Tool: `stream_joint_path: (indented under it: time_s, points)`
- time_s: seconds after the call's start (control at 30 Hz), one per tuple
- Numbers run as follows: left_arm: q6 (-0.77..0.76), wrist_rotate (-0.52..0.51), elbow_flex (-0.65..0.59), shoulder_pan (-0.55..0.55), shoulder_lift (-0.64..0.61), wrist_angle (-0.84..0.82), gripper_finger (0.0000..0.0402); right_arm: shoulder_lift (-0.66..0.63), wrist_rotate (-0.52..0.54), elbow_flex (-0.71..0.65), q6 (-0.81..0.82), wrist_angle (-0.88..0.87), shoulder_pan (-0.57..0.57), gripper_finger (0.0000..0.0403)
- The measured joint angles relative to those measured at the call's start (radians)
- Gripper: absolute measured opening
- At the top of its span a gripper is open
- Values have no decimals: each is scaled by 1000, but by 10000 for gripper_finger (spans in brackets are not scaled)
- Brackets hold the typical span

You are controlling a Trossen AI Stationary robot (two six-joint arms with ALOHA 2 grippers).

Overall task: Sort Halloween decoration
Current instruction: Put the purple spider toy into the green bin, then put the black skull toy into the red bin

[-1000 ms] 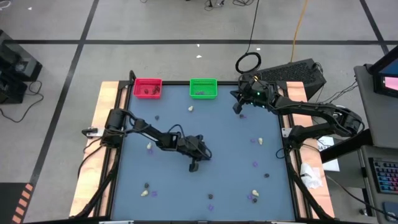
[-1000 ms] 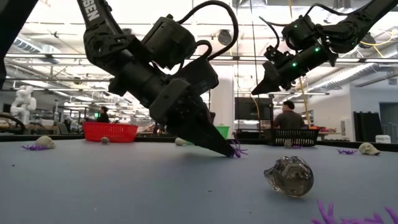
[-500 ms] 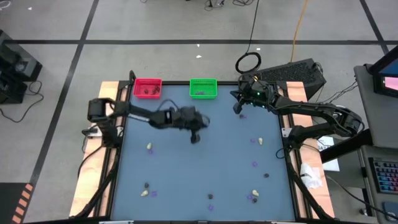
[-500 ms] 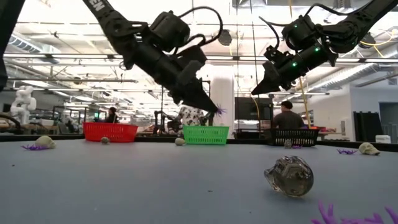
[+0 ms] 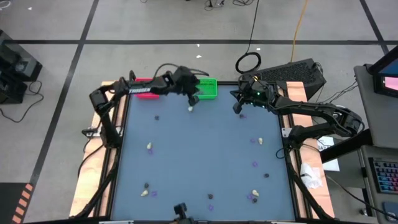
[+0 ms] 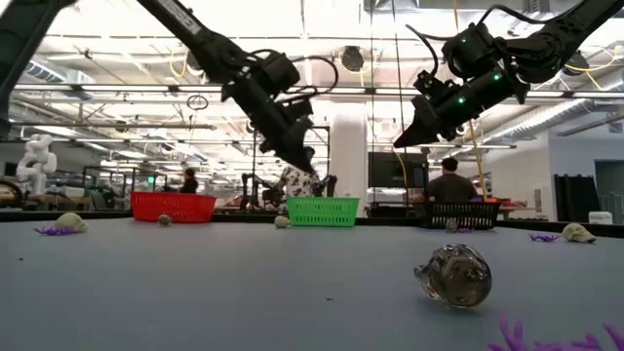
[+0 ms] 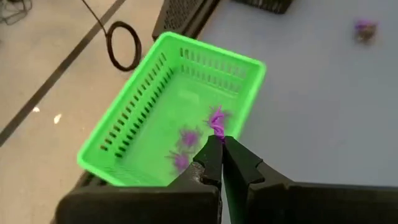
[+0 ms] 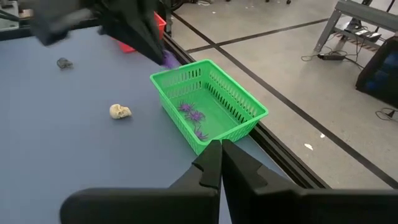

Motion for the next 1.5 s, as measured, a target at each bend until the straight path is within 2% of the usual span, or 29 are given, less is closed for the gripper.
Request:
stream_joint_path:
  time_s: [0.3, 0.57, 0.67, 0.93, 1.07, 1.23, 1.5]
  points:
    - [47, 40, 66, 34, 142, -20, 1, 0, 0, 0, -3, -1, 0, 2]
    - [24, 34, 66, 56, 166, -7, 3, 0, 0, 0, -3, -4, 0, 2]
    - [25, 34, 66, 56, 165, -5, 20, 0, 0, 0, -3, -4, 0, 2]
    - [64, 34, 66, 55, 165, 23, 96, 0, 0, 0, -4, -3, 0, 2]
    - [100, 33, 66, 55, 144, 20, 106, 0, 0, 0, -5, -1, 0, 2]
    - [102, 27, 66, 52, 85, 18, 91, 0, 0, 0, -24, 1, 0, 2]
    - [148, -5, 32, -20, -25, 17, 7, 0, 0, 0, -75, 88, 0, 2]
